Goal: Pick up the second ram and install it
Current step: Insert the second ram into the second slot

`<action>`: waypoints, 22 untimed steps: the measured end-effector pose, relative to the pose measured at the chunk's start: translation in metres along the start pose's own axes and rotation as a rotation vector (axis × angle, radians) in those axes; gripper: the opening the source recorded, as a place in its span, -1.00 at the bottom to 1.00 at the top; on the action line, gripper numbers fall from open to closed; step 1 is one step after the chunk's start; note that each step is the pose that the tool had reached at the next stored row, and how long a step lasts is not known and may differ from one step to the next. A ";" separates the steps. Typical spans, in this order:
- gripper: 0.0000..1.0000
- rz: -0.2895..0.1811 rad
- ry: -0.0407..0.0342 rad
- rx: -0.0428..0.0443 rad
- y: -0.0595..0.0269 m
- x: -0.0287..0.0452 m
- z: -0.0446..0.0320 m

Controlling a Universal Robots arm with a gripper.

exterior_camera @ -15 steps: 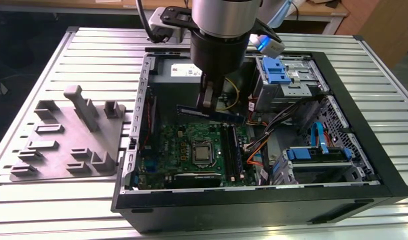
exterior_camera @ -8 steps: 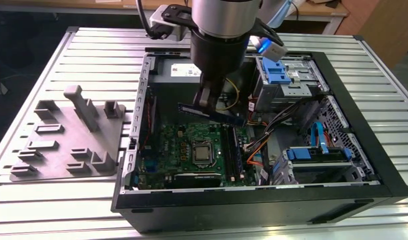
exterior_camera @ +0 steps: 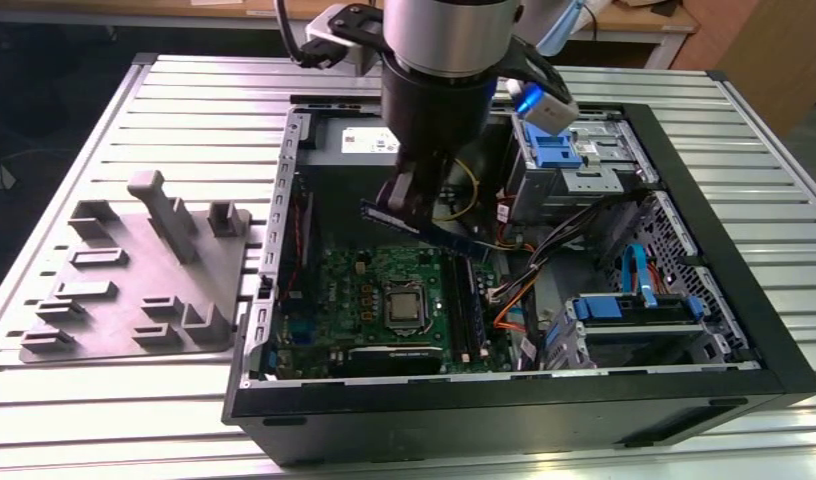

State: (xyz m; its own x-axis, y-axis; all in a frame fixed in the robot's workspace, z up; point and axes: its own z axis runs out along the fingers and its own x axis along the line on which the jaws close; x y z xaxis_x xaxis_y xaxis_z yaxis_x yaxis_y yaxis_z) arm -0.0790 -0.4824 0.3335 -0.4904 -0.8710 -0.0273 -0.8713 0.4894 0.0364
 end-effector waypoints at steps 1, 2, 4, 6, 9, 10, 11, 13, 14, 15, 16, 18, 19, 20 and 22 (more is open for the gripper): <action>-0.77 0.018 -0.0006 0.0005 0.0000 0.0000 0.0000; -0.77 0.036 -0.0012 0.0010 0.0000 0.0000 0.0001; -0.77 0.072 -0.0026 0.0020 0.0000 0.0000 0.0003; -0.77 0.109 -0.0039 0.0030 0.0000 0.0000 0.0004; -0.77 0.163 -0.0060 0.0045 0.0000 0.0000 0.0007; -0.77 0.181 -0.0066 0.0050 0.0000 0.0000 0.0007; -0.77 0.199 -0.0072 0.0054 0.0000 0.0000 0.0008; -0.77 0.235 -0.0086 0.0064 0.0000 0.0000 0.0010; -0.77 0.253 -0.0091 0.0069 0.0000 0.0000 0.0010; -0.77 0.273 -0.0099 0.0074 0.0000 0.0000 0.0011; -0.77 0.291 -0.0105 0.0079 0.0000 0.0000 0.0012; -0.77 0.327 -0.0118 0.0089 -0.0001 0.0001 0.0014; -0.77 0.345 -0.0125 0.0094 -0.0001 0.0001 0.0015; -0.77 0.362 -0.0131 0.0099 -0.0001 0.0001 0.0015; -0.77 0.400 -0.0145 0.0109 -0.0001 0.0001 0.0017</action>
State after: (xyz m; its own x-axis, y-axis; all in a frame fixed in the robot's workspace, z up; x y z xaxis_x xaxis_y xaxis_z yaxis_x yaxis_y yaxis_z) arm -0.0790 -0.4824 0.3318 -0.7909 -0.6113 -0.0272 -0.6119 0.7901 0.0364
